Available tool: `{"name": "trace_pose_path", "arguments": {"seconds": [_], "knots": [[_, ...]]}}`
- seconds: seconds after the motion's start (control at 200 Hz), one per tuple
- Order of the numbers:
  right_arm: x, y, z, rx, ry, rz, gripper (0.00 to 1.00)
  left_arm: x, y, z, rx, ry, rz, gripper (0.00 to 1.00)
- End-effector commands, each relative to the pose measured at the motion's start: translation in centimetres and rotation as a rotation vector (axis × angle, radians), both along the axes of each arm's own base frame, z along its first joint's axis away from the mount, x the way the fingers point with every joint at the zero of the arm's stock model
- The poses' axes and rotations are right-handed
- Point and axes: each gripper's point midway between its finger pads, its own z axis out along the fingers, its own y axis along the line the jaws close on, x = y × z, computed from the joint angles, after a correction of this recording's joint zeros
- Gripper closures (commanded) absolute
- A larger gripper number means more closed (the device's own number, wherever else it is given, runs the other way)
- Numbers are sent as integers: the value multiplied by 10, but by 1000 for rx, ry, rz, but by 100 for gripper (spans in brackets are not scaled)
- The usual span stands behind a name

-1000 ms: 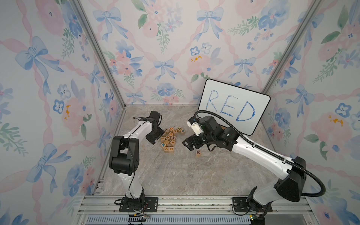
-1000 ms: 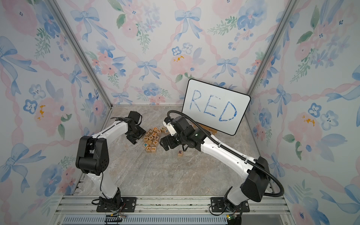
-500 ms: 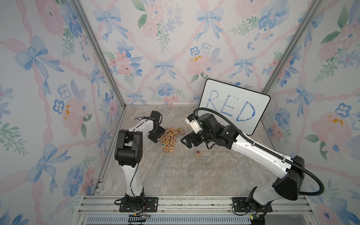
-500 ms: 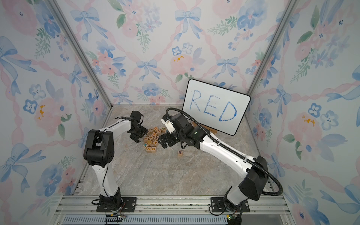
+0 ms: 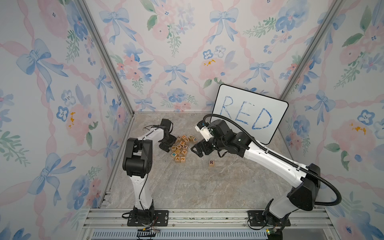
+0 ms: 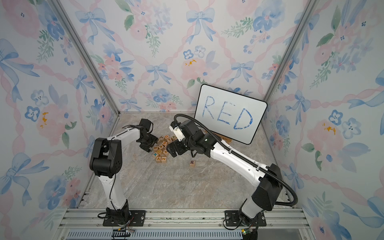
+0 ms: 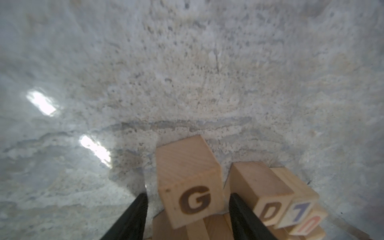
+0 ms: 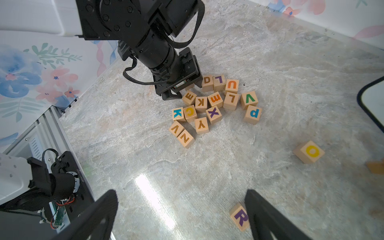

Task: Assemble the uppercase word "red" with letter blocks
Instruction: Pick up the letter block from the center of the board.

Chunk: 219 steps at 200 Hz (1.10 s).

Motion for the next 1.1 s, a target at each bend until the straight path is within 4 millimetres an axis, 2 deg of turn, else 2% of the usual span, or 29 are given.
{"name": "trace_pose_path", "arguments": {"seconds": [0.0, 0.19, 0.4, 0.705, 1.09], "knots": [[-5, 8, 4, -1, -3, 37, 3, -7, 0, -2, -33, 22, 53, 36], [-8, 10, 4, 2, -2, 44, 3, -12, -4, -6, -70, 35, 99, 40], [-12, 12, 2, -8, -3, 56, 3, -19, 0, 2, -72, 27, 144, 42], [-13, 10, 0, -11, -10, 51, 3, -31, -1, 4, -81, 38, 159, 41], [-13, 9, -3, -14, -8, 49, 3, -14, -14, 15, -110, 6, 184, 41]]}}
